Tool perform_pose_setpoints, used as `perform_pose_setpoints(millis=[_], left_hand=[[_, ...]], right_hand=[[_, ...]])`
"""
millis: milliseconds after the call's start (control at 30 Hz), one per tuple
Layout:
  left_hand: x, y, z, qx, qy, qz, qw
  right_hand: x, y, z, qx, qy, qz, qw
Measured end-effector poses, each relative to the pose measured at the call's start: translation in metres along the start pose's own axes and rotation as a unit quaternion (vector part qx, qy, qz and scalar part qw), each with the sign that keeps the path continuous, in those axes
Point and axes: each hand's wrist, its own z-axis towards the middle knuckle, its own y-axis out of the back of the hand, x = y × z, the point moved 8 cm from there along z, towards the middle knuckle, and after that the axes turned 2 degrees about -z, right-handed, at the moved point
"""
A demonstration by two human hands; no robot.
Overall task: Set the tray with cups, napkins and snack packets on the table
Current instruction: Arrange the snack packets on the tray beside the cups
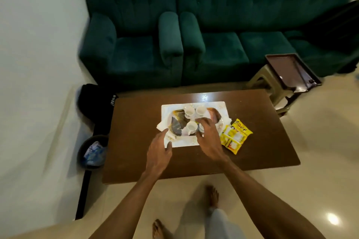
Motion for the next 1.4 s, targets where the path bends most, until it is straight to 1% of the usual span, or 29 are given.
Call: perform_pose_setpoints(millis=[100, 233, 333, 433, 533, 600, 733, 800, 867, 967, 1000, 1067, 1133, 1167, 1233, 1267, 1300, 1333, 1400], left_hand=[[-0.037, -0.050, 0.012, 0.013, -0.003, 0.000, 1.000], [-0.078, -0.137, 0.025, 0.048, 0.000, 0.011, 0.999], [-0.105, -0.207, 0.034, 0.089, 0.005, 0.032, 0.995], [-0.120, -0.262, 0.044, 0.126, 0.019, 0.042, 0.991], [-0.118, -0.311, 0.059, 0.149, 0.047, 0.043, 0.987], [-0.107, -0.344, 0.073, 0.161, 0.056, 0.044, 0.984], [-0.071, -0.401, 0.095, 0.176, 0.067, 0.049, 0.981], [-0.053, -0.422, 0.102, 0.174, 0.057, 0.058, 0.981], [-0.041, -0.435, 0.106, 0.176, 0.040, 0.068, 0.981], [-0.029, -0.445, 0.110, 0.174, 0.014, 0.084, 0.981], [-0.026, -0.446, 0.111, 0.173, 0.010, 0.086, 0.981], [-0.026, -0.445, 0.111, 0.180, -0.009, 0.092, 0.979], [-0.030, -0.442, 0.110, 0.185, -0.052, 0.132, 0.973], [-0.032, -0.440, 0.109, 0.183, -0.073, 0.148, 0.969], [-0.036, -0.433, 0.109, 0.174, -0.097, 0.136, 0.971], [-0.039, -0.427, 0.110, 0.158, -0.103, 0.098, 0.977], [-0.044, -0.419, 0.113, 0.133, -0.103, 0.037, 0.985], [-0.047, -0.410, 0.117, 0.104, -0.094, -0.036, 0.990], [-0.052, -0.394, 0.126, 0.071, -0.052, -0.156, 0.984]], right_hand=[[-0.060, 0.039, 0.010, -0.020, -0.034, 0.003, 0.999], [-0.158, 0.080, 0.022, -0.018, -0.091, 0.020, 0.995], [-0.228, 0.104, 0.029, -0.008, -0.134, 0.020, 0.991], [-0.279, 0.112, 0.036, 0.014, -0.162, 0.012, 0.987], [-0.323, 0.096, 0.045, 0.050, -0.173, 0.011, 0.984], [-0.352, 0.073, 0.054, 0.074, -0.163, 0.016, 0.984], [-0.401, 0.017, 0.066, 0.105, -0.138, 0.001, 0.985], [-0.418, -0.010, 0.070, 0.116, -0.130, -0.017, 0.985], [-0.426, -0.025, 0.072, 0.111, -0.132, -0.045, 0.984], [-0.431, -0.032, 0.076, 0.076, -0.133, -0.074, 0.985], [-0.432, -0.032, 0.077, 0.074, -0.142, -0.061, 0.985], [-0.437, -0.034, 0.079, 0.077, -0.185, 0.020, 0.979], [-0.440, -0.032, 0.082, 0.078, -0.260, 0.138, 0.953], [-0.439, -0.031, 0.083, 0.080, -0.302, 0.207, 0.927], [-0.429, -0.028, 0.084, 0.092, -0.357, 0.357, 0.858], [-0.421, -0.025, 0.086, 0.099, -0.371, 0.418, 0.824], [-0.412, -0.021, 0.088, 0.104, -0.382, 0.461, 0.794], [-0.405, -0.016, 0.091, 0.106, -0.390, 0.491, 0.772], [-0.395, -0.010, 0.099, 0.112, -0.404, 0.533, 0.735]])
